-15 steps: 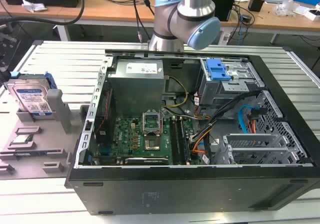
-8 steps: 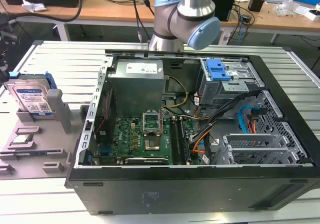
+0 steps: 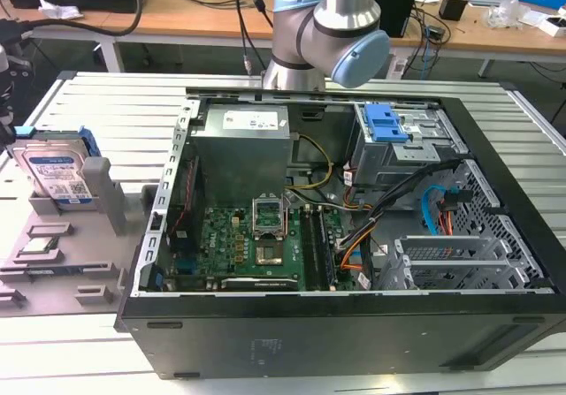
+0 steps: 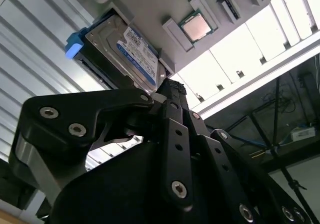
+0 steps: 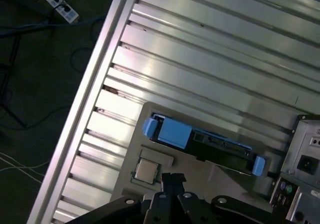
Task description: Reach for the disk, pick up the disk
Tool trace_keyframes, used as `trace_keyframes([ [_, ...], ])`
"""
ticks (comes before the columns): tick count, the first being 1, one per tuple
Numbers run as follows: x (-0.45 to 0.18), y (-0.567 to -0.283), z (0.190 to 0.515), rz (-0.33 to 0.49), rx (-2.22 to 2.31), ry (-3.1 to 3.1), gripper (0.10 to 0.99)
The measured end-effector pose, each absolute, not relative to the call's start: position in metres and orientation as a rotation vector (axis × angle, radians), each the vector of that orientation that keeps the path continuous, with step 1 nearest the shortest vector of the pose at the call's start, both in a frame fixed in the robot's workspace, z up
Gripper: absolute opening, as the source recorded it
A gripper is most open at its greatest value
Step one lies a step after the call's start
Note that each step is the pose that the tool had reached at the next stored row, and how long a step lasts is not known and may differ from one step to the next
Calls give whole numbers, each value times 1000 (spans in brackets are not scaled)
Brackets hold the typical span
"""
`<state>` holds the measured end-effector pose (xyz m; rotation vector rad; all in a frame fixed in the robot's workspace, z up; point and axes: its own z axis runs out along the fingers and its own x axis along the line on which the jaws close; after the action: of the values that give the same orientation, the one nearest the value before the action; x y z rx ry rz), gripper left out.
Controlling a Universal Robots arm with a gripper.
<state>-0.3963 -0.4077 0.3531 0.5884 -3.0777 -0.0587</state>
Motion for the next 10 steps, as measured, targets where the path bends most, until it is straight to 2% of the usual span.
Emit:
trace_keyframes([
  [10, -396, -408, 353, -58, 782, -3032, 110],
])
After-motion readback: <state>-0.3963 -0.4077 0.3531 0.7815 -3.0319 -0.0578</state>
